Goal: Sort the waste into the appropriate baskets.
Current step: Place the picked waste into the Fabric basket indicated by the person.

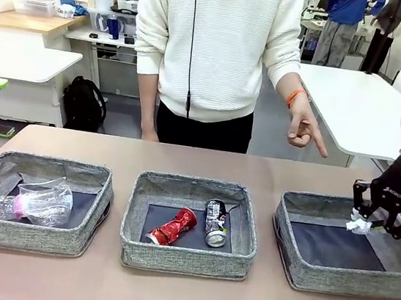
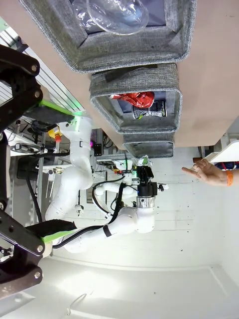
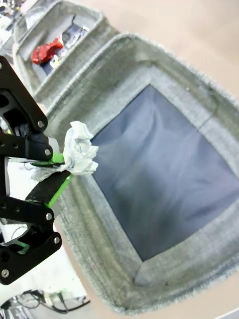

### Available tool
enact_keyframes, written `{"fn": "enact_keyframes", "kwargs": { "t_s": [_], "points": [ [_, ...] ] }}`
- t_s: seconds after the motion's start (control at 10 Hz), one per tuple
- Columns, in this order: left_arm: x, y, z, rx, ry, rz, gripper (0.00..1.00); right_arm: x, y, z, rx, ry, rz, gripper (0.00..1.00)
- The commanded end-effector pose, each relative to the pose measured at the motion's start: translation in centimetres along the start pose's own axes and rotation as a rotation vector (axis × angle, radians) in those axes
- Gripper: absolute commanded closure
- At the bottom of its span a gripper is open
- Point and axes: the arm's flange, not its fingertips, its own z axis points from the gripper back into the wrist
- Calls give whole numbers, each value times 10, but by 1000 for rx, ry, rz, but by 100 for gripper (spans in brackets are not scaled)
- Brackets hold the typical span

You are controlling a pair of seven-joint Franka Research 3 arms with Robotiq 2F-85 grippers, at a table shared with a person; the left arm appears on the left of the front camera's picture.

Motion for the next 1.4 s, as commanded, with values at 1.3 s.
{"fn": "enact_keyframes", "kwargs": {
  "t_s": [1.3],
  "points": [
    [-1, -2, -2, -25, -7, -22, 0, -24, -10, 7, 663, 352, -17, 0]
  ]
}}
